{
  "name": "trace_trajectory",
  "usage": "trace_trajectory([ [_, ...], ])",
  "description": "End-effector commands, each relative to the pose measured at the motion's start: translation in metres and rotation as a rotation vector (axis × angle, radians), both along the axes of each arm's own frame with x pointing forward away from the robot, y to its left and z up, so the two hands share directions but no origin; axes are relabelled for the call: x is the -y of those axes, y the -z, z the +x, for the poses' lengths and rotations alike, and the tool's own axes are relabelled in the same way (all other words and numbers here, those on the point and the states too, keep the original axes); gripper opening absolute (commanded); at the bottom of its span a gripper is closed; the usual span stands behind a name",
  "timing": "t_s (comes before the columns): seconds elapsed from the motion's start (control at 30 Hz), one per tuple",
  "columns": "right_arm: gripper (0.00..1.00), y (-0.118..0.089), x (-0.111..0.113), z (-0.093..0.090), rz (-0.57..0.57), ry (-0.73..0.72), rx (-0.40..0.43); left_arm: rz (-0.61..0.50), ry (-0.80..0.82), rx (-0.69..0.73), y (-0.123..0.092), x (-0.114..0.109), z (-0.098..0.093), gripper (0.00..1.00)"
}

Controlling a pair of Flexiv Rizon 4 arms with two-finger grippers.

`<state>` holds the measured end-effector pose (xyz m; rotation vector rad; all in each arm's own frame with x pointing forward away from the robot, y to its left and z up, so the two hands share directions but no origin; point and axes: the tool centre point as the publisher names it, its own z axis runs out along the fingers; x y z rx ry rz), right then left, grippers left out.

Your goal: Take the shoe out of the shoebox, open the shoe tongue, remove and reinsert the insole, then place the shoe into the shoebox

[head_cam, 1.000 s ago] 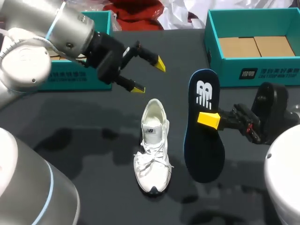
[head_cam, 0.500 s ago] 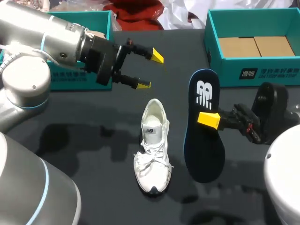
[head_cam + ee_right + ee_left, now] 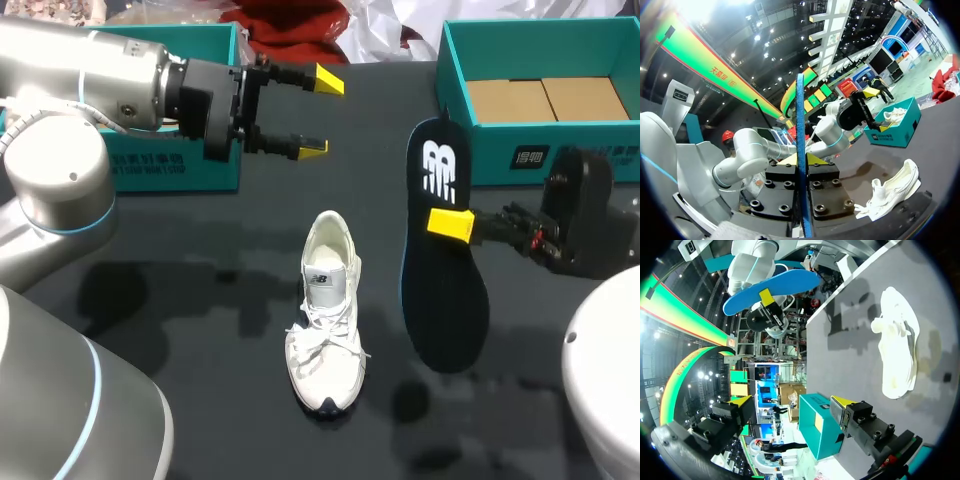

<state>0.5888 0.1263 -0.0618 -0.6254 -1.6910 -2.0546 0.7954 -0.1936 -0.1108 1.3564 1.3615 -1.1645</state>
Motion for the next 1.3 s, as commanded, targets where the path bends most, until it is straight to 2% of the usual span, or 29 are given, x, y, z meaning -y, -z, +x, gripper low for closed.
trace_trajectory([
  [0.03,0.0,0.01,-0.002,0.044,0.029,-0.057,-0.012,-0.014,-0.011,-0.008,-0.001,0.005,0.003,1.0],
  [0.5,0.0,0.01,-0.002,0.044,0.029,-0.057,-0.012,-0.014,-0.011,-0.008,-0.001,0.005,0.003,1.0],
  [0.67,0.0,0.007,-0.009,0.079,0.001,-0.047,-0.124,-0.014,-0.011,-0.008,-0.001,0.005,0.003,1.0],
  [0.9,0.0,0.02,-0.013,0.122,0.025,-0.047,-0.283,-0.014,-0.011,-0.008,-0.001,0.005,0.003,1.0],
  [1.0,0.0,0.02,-0.013,0.122,0.025,-0.047,-0.283,-0.008,-0.062,0.009,0.001,0.01,0.001,1.0],
  [1.3,0.0,0.02,-0.013,0.122,0.025,-0.047,-0.283,-0.066,-0.057,-0.006,0.008,-0.005,-0.006,1.0],
])
